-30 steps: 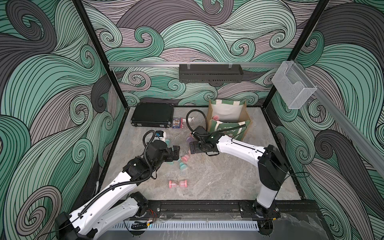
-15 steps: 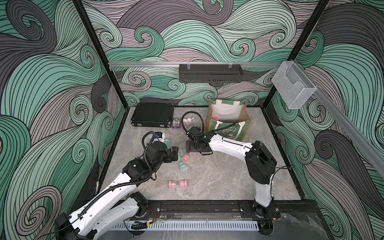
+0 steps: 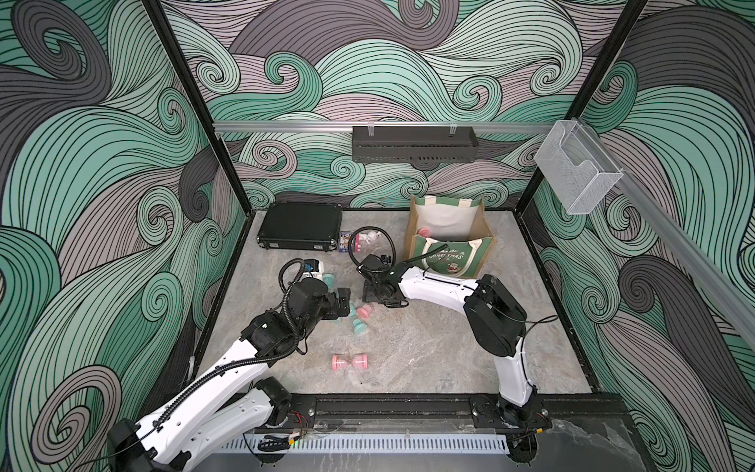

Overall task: Put the hourglass into the canvas bag
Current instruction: Pick up the hourglass from the center of the board.

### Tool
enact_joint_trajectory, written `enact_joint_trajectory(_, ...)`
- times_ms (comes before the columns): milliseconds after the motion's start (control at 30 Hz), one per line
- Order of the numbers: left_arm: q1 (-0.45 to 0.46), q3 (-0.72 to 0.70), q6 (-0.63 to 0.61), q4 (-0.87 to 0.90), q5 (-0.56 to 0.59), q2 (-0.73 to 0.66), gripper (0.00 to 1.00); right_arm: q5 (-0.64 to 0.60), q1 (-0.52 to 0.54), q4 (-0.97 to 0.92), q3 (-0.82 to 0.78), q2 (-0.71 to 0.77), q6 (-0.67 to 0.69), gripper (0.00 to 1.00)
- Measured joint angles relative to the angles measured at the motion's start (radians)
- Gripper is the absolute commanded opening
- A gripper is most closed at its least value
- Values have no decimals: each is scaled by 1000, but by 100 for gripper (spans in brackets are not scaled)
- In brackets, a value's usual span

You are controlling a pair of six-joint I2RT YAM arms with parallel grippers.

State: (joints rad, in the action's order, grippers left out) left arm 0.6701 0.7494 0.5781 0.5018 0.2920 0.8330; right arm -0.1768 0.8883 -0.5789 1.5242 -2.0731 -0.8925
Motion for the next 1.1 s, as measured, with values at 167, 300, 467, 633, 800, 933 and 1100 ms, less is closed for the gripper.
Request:
enact_joint_trajectory(167, -1, 0, -1, 0, 0, 0, 99, 0, 0, 2, 29, -39, -26, 64)
enact_joint_trajectory(300, -1, 0, -1, 0, 0, 0, 99, 0, 0, 6, 40, -58, -31, 59)
enact_joint_trajectory(467, -2, 0, -1, 0, 0, 0, 99, 0, 0, 7, 46, -81, -29, 62)
enact_joint_trajectory(633, -2, 0, -1, 0, 0, 0, 99, -3, 0, 8, 54, -87, -22, 57)
enact_joint_trajectory(800, -2, 0, -1, 0, -1, 0, 99, -4, 0, 10, 54, -88, -9, 46)
enact_joint_trajectory(933, -2, 0, -1, 0, -1, 0, 99, -8, 0, 20, 48, -87, 8, 39)
enact_joint_trajectory(1100, -3, 0, -1, 0, -1, -2, 99, -8, 0, 38, 25, -71, 42, 32)
